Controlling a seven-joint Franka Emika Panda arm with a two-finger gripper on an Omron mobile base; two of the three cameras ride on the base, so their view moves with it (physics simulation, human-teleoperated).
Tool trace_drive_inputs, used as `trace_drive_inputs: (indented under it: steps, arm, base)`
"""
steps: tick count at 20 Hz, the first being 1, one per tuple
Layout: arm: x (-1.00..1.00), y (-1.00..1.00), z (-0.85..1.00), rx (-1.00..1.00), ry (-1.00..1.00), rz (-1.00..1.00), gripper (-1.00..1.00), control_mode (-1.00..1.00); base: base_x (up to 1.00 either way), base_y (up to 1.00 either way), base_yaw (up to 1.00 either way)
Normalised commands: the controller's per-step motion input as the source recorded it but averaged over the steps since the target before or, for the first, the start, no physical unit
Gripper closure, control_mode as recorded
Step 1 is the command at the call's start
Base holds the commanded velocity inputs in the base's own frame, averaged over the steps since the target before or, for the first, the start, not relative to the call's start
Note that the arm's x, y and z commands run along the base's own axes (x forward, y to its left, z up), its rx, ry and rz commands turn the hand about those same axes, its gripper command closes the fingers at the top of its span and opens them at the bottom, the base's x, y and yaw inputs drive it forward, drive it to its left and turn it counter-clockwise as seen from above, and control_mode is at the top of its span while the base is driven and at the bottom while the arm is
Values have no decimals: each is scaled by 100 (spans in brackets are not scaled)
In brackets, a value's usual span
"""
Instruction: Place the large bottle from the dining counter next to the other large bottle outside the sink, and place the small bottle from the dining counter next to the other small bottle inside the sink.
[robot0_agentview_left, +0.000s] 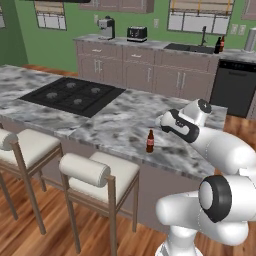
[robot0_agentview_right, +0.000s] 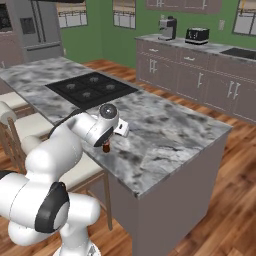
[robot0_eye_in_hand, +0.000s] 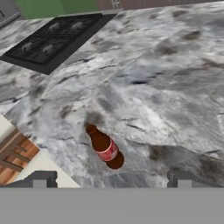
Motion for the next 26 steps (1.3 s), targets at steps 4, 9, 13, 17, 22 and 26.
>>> trace_drive_inputs:
  steps: [4,9,13,17,22,26]
  arm:
    - [0,0,0,0,0,0,-100,100]
    - [0,0,0,0,0,0,-100,100]
    - [1,0,-1,0,0,0,-100,-100]
    - [0,0,0,0,0,0,-100,-100]
    - [-3,0,0,-6,-1,0,-100,-100]
    - [-11,4,0,-12,-3,0,-100,-100]
  base:
    - [29,2,0]
    - [21,0,0]
    - [5,0,0]
    - [0,0,0]
    - [0,0,0]
    - [0,0,0]
